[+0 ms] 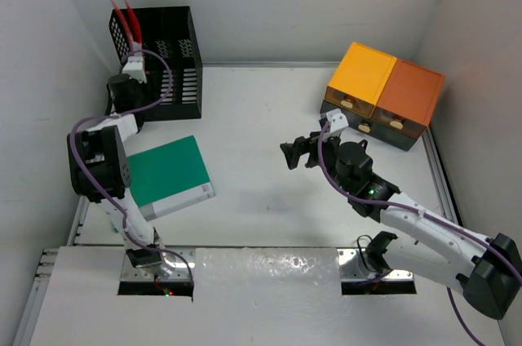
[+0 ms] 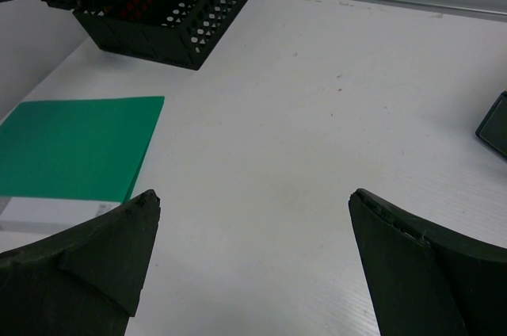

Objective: Organize the desk

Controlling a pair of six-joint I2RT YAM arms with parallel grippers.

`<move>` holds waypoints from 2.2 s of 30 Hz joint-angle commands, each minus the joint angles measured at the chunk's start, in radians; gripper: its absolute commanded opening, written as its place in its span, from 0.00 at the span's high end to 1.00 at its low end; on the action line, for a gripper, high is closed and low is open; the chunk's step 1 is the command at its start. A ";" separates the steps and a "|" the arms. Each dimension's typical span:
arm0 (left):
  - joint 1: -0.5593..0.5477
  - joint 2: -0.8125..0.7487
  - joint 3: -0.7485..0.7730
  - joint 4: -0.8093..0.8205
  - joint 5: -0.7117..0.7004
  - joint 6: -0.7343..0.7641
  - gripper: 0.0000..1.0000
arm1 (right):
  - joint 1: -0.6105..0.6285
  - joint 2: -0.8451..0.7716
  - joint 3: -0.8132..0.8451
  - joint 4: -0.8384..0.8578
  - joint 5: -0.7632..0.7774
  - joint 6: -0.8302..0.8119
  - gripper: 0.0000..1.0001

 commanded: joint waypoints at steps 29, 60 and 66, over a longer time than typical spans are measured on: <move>0.016 -0.938 -0.298 -1.061 0.192 0.433 0.00 | 0.113 1.054 0.600 0.166 -0.637 0.360 0.47; 0.013 -0.999 -0.592 -0.936 0.190 0.567 0.02 | 0.153 1.385 0.625 0.556 -0.840 0.806 1.00; -0.014 -1.027 -0.477 -1.134 0.263 0.732 0.01 | 0.153 1.333 0.603 0.714 -0.835 0.948 1.00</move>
